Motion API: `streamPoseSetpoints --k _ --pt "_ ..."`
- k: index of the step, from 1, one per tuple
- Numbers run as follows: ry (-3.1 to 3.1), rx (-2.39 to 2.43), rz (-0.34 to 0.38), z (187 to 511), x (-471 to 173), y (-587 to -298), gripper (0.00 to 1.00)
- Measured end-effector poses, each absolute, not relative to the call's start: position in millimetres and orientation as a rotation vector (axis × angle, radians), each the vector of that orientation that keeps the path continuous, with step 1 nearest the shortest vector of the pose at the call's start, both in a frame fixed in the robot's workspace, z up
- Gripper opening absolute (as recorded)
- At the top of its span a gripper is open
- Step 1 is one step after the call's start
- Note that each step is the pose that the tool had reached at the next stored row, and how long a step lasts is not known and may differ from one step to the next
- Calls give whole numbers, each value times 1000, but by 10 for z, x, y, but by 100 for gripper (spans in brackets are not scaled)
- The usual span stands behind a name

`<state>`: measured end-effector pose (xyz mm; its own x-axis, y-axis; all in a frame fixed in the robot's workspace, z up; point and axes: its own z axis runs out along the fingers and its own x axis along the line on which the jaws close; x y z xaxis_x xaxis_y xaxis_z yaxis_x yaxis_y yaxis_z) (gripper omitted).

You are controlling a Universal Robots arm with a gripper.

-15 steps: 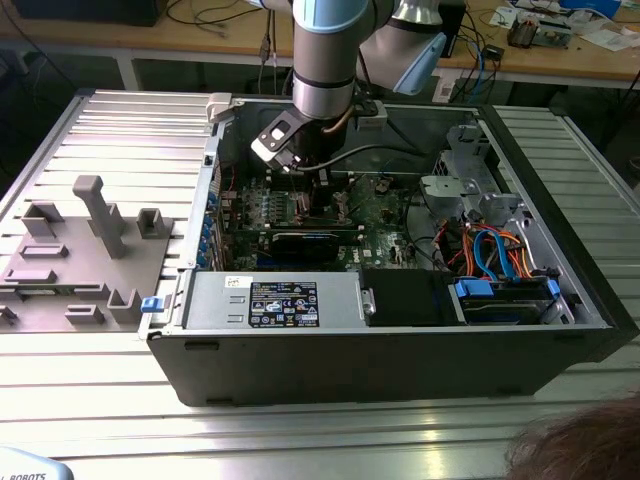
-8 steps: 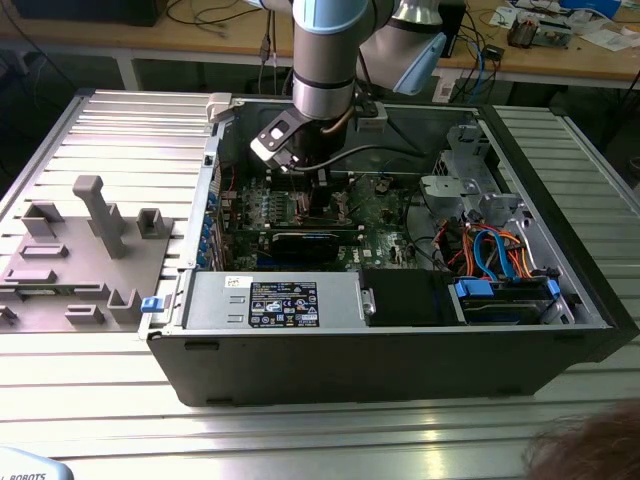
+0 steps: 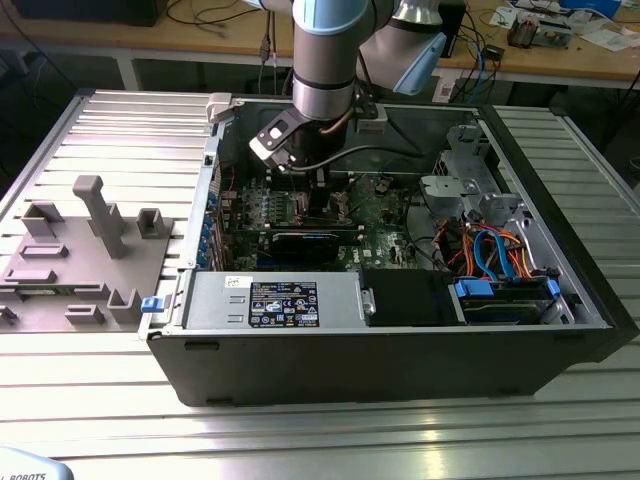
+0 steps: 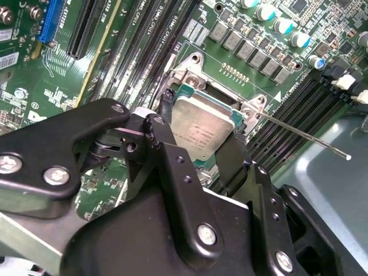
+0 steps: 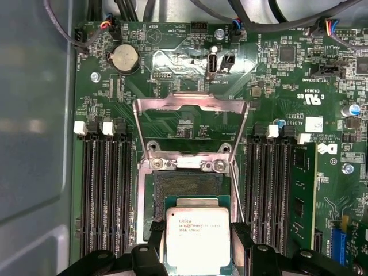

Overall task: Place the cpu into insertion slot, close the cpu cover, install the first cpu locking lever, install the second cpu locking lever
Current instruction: 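Place the cpu into insertion slot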

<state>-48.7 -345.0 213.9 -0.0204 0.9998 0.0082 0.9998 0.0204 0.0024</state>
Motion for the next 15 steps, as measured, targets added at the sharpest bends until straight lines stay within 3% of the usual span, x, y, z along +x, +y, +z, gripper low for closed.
streamPoseSetpoints --k 15 --pt "-2227 -2209 -12 2043 -400 -3384 54"
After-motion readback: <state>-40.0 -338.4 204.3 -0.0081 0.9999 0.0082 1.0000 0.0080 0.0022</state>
